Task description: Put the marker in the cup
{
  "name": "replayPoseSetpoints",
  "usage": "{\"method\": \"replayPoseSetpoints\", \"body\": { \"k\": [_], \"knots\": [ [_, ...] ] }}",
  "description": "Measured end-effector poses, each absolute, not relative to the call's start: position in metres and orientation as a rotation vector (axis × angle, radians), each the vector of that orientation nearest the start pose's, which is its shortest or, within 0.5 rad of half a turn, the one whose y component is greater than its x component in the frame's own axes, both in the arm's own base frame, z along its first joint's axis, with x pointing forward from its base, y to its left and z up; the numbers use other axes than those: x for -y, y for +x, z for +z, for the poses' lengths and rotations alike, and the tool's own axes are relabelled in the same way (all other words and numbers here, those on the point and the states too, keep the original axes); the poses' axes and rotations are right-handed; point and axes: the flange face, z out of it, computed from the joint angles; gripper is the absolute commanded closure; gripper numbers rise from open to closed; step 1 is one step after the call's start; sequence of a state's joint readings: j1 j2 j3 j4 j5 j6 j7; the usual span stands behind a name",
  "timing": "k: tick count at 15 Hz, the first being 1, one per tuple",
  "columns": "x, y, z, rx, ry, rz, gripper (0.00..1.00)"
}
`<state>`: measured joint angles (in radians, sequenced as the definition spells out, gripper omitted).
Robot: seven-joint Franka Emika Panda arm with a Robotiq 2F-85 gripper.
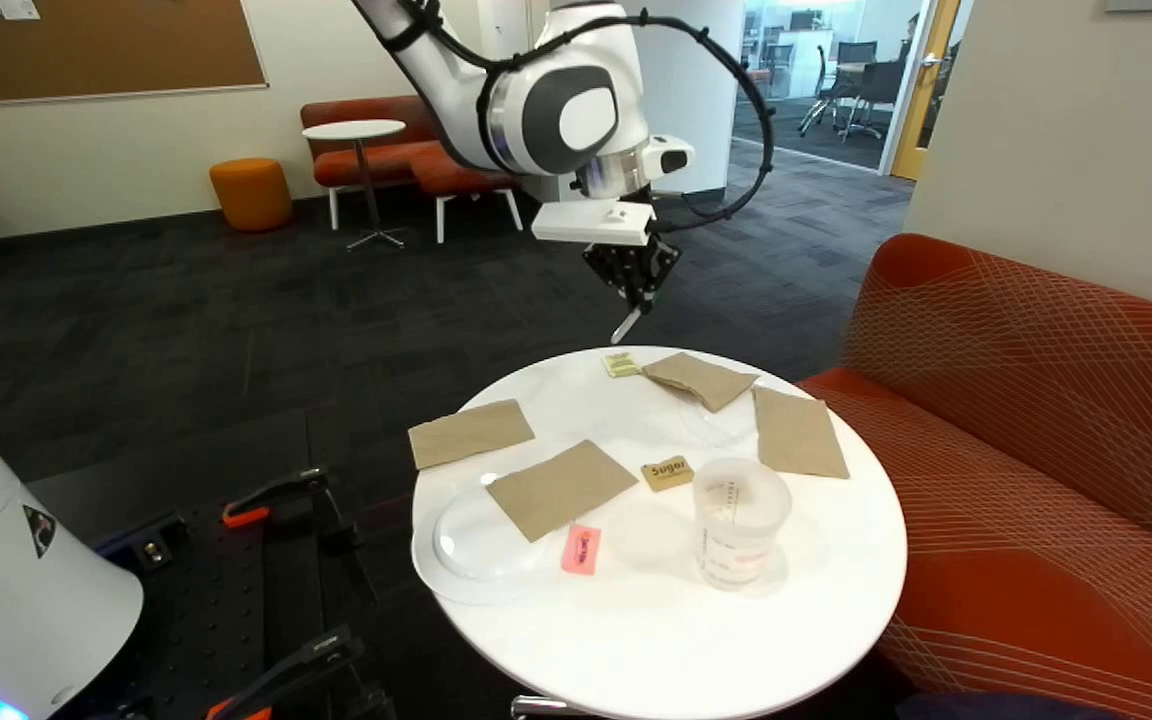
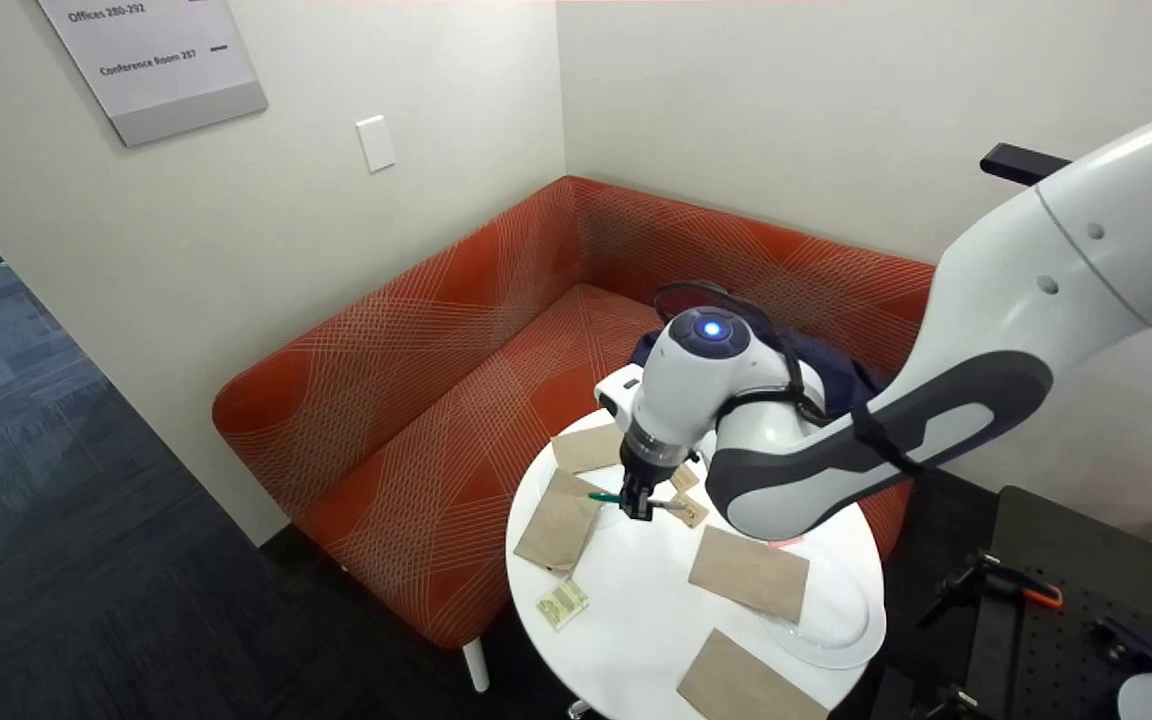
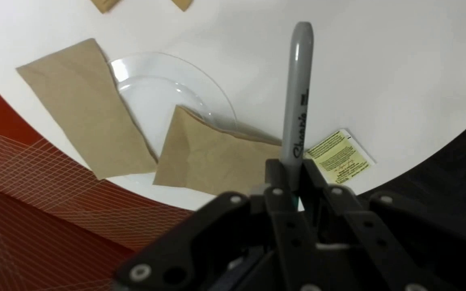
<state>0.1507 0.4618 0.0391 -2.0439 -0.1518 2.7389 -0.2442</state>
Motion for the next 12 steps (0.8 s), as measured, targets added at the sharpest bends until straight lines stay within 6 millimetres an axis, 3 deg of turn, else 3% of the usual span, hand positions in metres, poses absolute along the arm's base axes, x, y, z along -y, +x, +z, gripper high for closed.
{"method": "replayPoseSetpoints", "body": {
  "k": [6,8,9,12],
  "knots": [
    [-0.088,0.599,0.294,0.808,-3.110,-0.363,0.96],
    [-0.080,0.595,0.308,0.787,-3.122,-0.355,0.96],
    [-0.075,0.593,0.313,0.778,-3.127,-0.354,0.85],
    [-0.064,0.585,0.322,0.757,-3.134,-0.342,0.85]
  ]
}}
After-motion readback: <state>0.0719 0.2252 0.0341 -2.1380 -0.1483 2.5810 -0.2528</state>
